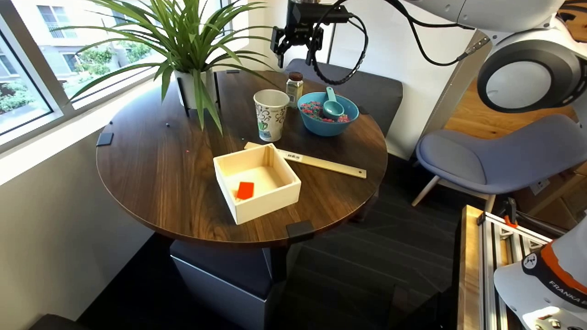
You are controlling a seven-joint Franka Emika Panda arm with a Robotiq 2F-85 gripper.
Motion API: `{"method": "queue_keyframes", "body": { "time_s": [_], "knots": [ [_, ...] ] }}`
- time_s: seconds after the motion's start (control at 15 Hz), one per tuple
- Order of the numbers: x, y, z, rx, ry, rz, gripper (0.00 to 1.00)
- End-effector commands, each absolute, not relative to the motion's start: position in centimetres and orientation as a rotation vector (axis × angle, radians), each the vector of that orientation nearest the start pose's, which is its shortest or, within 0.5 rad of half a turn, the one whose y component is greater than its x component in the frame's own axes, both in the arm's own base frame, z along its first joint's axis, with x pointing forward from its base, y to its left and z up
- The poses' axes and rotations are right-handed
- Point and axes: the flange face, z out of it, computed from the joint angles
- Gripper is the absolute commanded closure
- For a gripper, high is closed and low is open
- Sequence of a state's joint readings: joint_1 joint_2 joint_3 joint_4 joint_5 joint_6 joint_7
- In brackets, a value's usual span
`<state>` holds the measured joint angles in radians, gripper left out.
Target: Take the bottle out off of the cup
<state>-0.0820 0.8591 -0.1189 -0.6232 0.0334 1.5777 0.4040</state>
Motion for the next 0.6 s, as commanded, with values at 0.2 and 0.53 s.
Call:
{"method": "queue_keyframes", "body": {
  "time_s": [0.2, 0.53],
  "knots": [
    [71.1, -2.5, 59.3, -3.18, 0.413, -0.094, 0.0],
    [69.7, 0.9, 63.0, -3.224, 0.211, -0.172, 0.0]
  ]
}}
